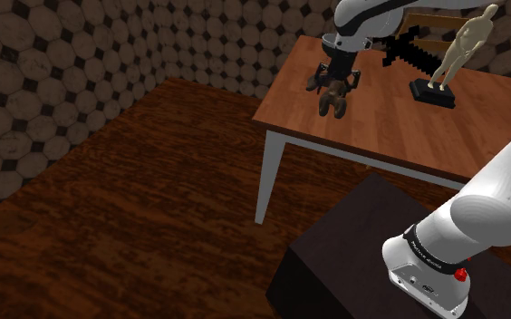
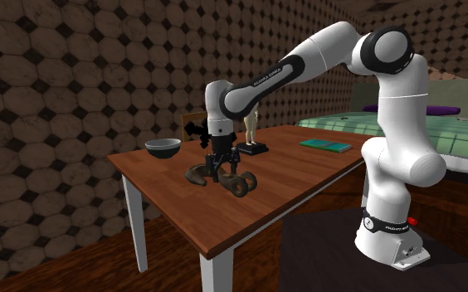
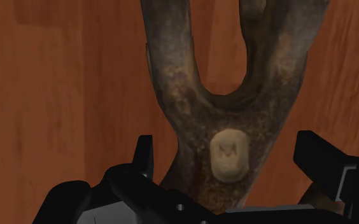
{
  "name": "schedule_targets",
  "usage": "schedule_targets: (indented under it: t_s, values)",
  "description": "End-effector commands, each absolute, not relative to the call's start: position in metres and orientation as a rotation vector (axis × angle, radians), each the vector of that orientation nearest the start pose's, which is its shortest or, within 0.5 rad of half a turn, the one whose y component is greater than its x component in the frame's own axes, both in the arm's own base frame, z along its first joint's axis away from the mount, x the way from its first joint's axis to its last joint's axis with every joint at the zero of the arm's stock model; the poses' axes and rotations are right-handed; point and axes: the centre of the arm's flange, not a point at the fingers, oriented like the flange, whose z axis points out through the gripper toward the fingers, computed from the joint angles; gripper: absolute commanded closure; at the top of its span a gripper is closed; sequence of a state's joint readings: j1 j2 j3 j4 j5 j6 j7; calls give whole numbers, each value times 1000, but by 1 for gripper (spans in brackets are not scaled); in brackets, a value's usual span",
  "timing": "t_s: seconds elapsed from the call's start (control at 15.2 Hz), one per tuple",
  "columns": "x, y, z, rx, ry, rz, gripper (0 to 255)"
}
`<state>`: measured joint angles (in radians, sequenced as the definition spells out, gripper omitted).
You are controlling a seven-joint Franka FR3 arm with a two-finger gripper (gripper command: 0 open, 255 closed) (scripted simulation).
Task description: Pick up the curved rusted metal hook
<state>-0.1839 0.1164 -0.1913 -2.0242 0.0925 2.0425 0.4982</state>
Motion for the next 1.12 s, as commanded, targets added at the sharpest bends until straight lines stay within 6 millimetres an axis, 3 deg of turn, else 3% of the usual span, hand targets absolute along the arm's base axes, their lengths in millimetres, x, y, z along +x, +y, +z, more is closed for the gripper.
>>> schedule_targets:
  t_s: [0.0,0.07,0.13,0.73,1.06]
  values:
    - [526,-201,378,-2766,1369,152,0]
    - [526,-201,378,-2766,1369,152,0]
    - [526,-201,378,-2766,1369,152,255]
    - [526,-201,378,-2766,1369,152,255]
    - [526,-201,404,-2766,1369,152,255]
